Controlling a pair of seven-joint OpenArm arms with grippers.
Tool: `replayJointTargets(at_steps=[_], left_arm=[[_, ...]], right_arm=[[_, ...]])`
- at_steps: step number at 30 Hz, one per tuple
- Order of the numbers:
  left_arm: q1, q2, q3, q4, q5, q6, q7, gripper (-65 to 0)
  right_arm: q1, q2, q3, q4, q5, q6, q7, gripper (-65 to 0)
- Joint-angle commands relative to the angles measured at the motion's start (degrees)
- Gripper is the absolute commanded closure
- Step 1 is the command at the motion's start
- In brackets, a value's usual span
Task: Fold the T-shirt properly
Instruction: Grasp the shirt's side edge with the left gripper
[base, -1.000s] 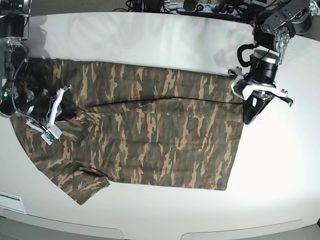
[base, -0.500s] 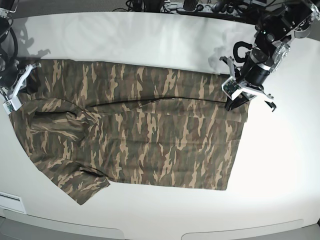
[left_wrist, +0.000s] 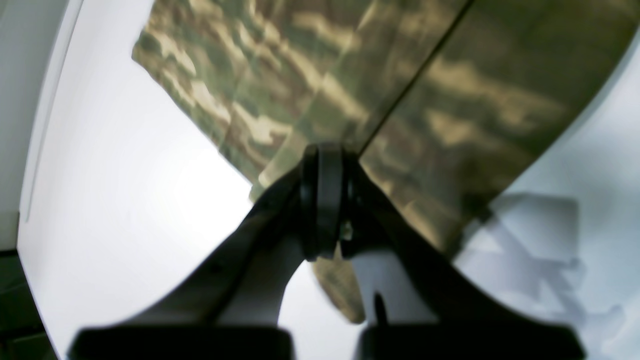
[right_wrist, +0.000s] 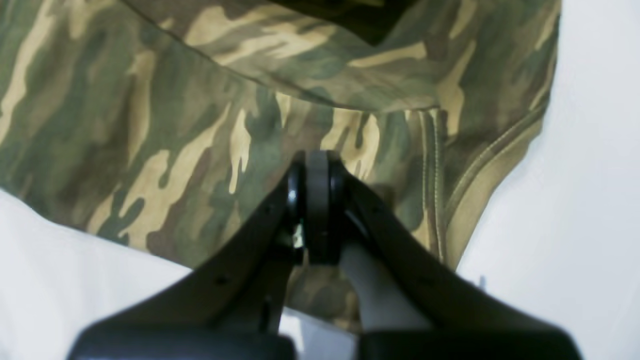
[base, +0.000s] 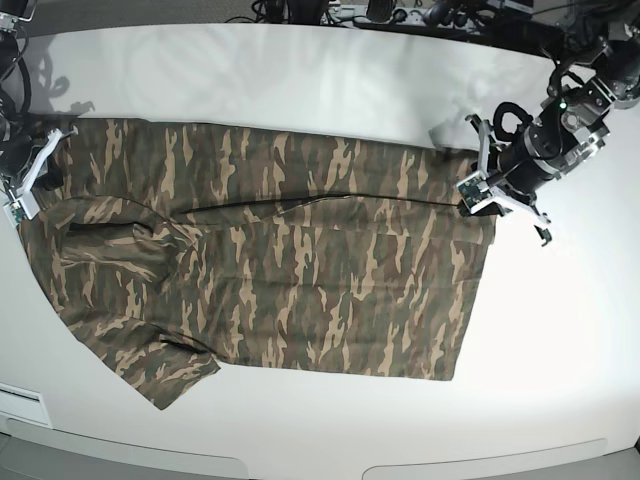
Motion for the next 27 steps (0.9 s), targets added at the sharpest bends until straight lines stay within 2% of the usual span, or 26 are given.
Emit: replayJointTargets(at_steps=[1,5,8,11,16,20,22,25,27], left_arm=[[-2.05,-1.07,-0.48,-0.31,-1.27,-1.99,0.44,0.0],[-6.49,-1.07,-0.48,-3.37,-4.81,-13.94,2.56,0.0],[-9.44,-1.05,-0.48,-4.52,-8.79,-20.41,4.07,0.0],[-11.76,-1.01,-0.48,-5.42,-12.61,-24.63,6.29,0.0],[-14.12,0.28,-0.44,-7.93,-14.86,-27.26,6.73,0.0],[-14.80,3.21,-0.44,-11.54,-16.04,-29.46,6.99,0.0],[-14.78,4.96,-0.44,-13.29,-16.04,-29.49,7.32,0.0],[-14.78,8.00,-0.44,-15.19,-17.22,-29.27,11.54,0.0],[-14.75,9.64,-0.44,-16.00,-20.04,-26.91,15.19,0.0]], right_arm=[[0.48,1.31,0.28,0.87,0.55,-0.07,1.20,0.0],[0.28,1.29,0.04,0.87,0.57,-0.79,0.24,0.0],[0.13,1.27,0.04,0.87,0.57,-0.94,0.20,0.0],[0.15,1.27,0.04,0.87,0.61,-1.05,0.20,0.0],[0.17,1.27,-0.02,0.87,0.66,-1.53,0.44,0.0],[0.17,1.22,-0.02,0.87,0.57,-1.57,0.44,0.0],[0.17,1.16,-0.02,0.87,0.35,-2.21,0.44,0.0],[0.20,1.16,-0.02,0.87,0.37,-2.95,1.05,0.0],[0.22,1.14,-0.02,0.87,0.37,-3.28,1.07,0.0]])
